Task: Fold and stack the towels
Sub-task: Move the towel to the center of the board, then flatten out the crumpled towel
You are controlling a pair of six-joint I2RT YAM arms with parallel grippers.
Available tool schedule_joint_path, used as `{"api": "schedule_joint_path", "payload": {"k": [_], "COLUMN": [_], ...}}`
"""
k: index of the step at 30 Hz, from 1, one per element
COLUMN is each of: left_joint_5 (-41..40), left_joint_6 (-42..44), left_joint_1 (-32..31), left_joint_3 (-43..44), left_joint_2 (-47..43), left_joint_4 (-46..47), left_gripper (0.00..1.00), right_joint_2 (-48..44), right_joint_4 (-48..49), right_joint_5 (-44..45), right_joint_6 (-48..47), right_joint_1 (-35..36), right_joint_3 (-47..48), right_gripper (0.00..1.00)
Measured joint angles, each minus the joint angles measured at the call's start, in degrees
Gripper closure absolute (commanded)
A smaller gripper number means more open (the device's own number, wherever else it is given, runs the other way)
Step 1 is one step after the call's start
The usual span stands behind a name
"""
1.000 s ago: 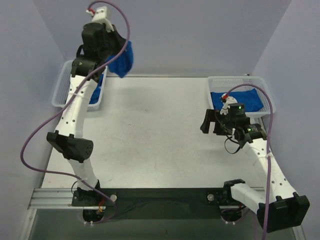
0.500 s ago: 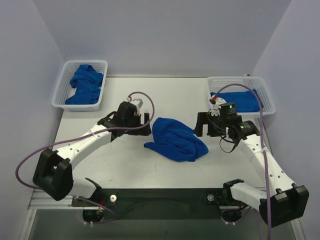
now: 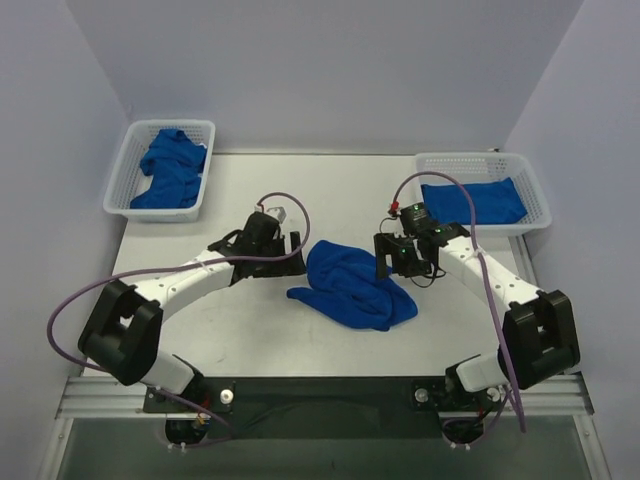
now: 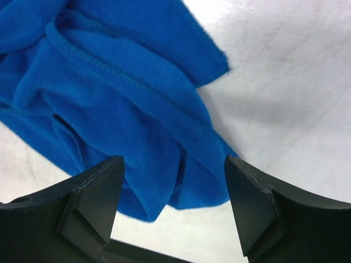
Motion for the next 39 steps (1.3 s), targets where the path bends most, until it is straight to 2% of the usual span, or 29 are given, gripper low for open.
{"api": "schedule_joint_path", "payload": {"k": [6, 8, 10, 18, 24, 29, 30, 32, 35, 37, 39], "left_joint_5": [1.4, 1.7, 2.2, 3.3, 3.7, 4.3, 4.5, 4.7, 4.9, 5.1, 5.2], "left_joint_6": [-0.5, -0.3, 0.0, 0.5, 1.2, 1.7, 1.9, 2.1, 2.9, 3.1, 3.6], "left_joint_1": [-0.7, -1.4, -2.3, -4.5, -5.5, -6.2, -6.3, -6.3, -6.3, -6.3, -6.3], "left_joint_3": [0.0, 0.0, 0.3, 0.6, 0.2, -2.2, -2.8, -2.9, -3.0, -3.1, -3.2], "left_joint_2": [5.1, 5.8, 6.9, 8.6, 8.8, 8.8, 8.7, 8.5, 8.5, 8.4, 8.2], "left_joint_4": [1.4, 1.8, 2.1, 2.2, 1.3, 0.2, 0.1, -0.3, -1.1, -1.9, -3.1], "left_gripper": [0.11, 0.12, 0.14, 0.21, 0.38, 0.43, 0.44, 0.46, 0.56, 0.63, 0.64], "right_joint_2": [5.5, 7.3, 9.4, 18.1, 20.5, 22.2, 22.2, 22.4, 22.5, 22.6, 22.7], "right_joint_4": [3.2, 4.5, 5.7, 8.8, 9.0, 9.4, 9.6, 9.8, 9.9, 10.1, 10.2], "right_joint_5": [0.8, 0.9, 1.3, 4.9, 6.2, 6.7, 6.8, 7.3, 7.7, 7.8, 7.8], "right_joint_6": [3.0, 4.4, 5.7, 9.6, 12.1, 12.9, 13.1, 13.3, 13.6, 13.7, 13.9], "right_joint_1": [-2.4, -3.2, -3.9, -4.6, -4.4, -3.4, -3.1, -2.8, -2.5, -2.4, -2.4], "right_joint_3": [2.0, 2.7, 3.9, 6.8, 6.8, 6.8, 6.9, 6.9, 6.9, 6.9, 6.8], "right_gripper": [0.4, 0.48, 0.5, 0.5, 0.51, 0.52, 0.57, 0.61, 0.73, 0.87, 0.98]}}
